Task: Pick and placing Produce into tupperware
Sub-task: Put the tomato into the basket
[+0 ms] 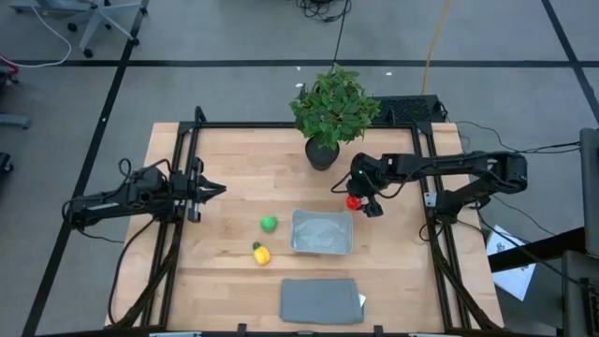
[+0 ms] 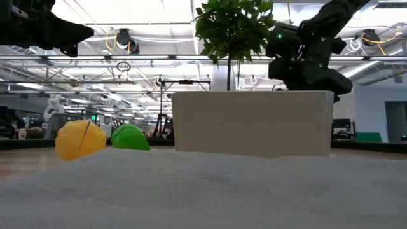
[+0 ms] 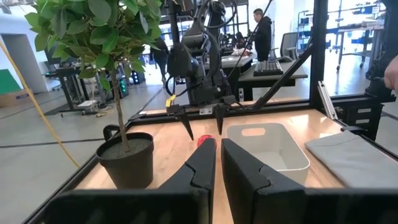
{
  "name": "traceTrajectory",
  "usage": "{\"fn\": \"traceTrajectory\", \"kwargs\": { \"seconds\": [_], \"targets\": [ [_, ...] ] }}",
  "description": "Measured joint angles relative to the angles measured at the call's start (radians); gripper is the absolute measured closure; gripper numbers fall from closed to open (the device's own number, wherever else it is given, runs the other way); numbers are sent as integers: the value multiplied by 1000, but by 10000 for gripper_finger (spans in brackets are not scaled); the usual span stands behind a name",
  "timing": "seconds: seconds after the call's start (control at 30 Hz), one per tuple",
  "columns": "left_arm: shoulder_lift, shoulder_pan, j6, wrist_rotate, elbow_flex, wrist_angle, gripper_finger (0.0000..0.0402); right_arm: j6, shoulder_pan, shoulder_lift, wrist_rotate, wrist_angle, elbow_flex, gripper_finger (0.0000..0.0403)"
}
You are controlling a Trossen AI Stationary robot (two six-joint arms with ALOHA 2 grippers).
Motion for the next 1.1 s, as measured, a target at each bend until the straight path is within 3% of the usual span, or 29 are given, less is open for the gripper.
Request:
{"fn": "traceTrajectory", "kwargs": {
  "seconds": [0.47,1.1],
  "targets": [
    [0,0,1,0,0,-11,369,-11,2,141,0,18,0,48],
    [0,0,1,0,0,-18,369,-37,3,172,4,52,1,76]
  ]
}}
